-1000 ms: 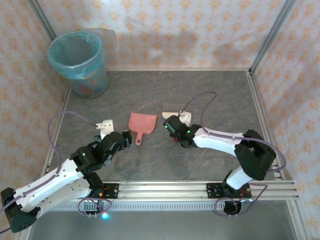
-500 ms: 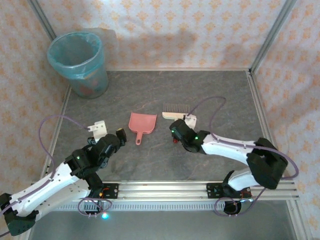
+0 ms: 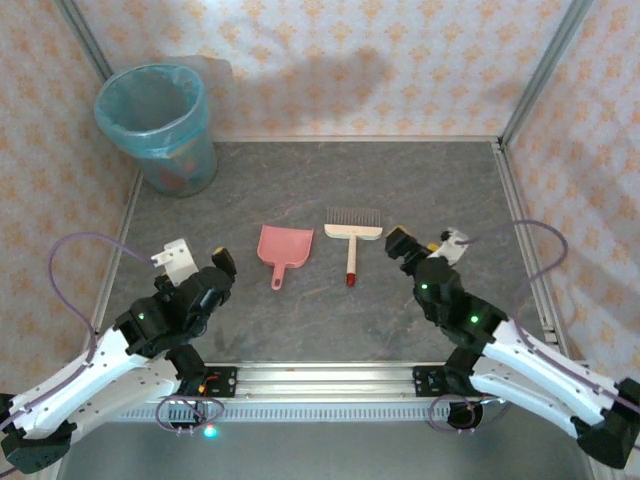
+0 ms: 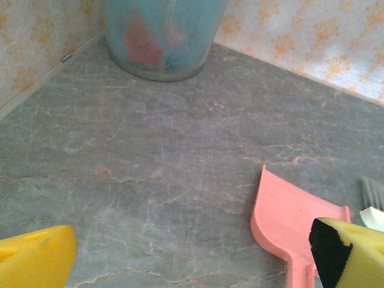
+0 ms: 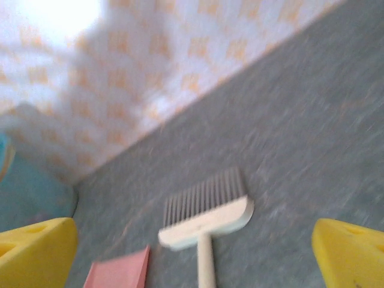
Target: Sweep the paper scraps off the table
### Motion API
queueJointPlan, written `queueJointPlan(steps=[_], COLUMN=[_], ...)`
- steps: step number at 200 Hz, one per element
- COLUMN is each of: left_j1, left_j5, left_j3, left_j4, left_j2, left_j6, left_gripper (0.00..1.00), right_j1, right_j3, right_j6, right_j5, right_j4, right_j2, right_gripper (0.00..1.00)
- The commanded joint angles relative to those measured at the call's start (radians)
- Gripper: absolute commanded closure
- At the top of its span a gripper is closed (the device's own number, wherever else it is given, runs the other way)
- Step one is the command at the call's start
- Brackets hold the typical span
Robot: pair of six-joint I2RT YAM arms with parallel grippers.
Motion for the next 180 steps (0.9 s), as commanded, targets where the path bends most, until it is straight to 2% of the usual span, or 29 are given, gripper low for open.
queueJointPlan(steps=[1,18,36,64,93,122,151,160,180], left_j1=[0.011,0.030,0.111,0.311,0.502,0.629,0.782,0.795,0.795], left_j5=[-0.043,-0.051,-0.008,0.190,0.365,0.446,0.636,0.619,0.495], left_j3=[0.104,0.202,0.287,0.336,0.395,0.469,0.423,0.378,0.282], left_j4=[-0.022,-0.039,-0.030,0.072,0.123,0.162,0.285,0.351,0.488], left_j2=[0.082,0.165,0.231,0.295,0.402,0.508,0.539,0.526,0.486], left_j6=[-0.003,0.005,0.027,0.080,0.095,0.150,0.128,0.131,0.231], left_gripper=[0.00,0.00,0.00,0.00,0.00,0.00,0.00,0.00,0.00], right_j1=[-0.078,-0.172,-0.291,-0.471,-0.615,-0.678,-0.712,-0.713,-0.714], right_j3=[0.051,0.114,0.195,0.227,0.179,0.053,-0.010,-0.018,-0.022], right_j6=[-0.118,-0.160,-0.144,-0.195,-0.271,-0.406,-0.481,-0.503,-0.538], right_j5=[0.065,0.024,-0.039,-0.186,-0.210,-0.194,-0.182,-0.179,-0.191], right_j4=[-0.068,-0.088,-0.136,-0.063,0.055,0.256,0.345,0.360,0.382], right_j2=[-0.023,0.033,0.133,0.274,0.365,0.364,0.362,0.374,0.410], right_gripper=[0.01,0.01,0.01,0.01,0.01,0.01,0.01,0.01,0.01])
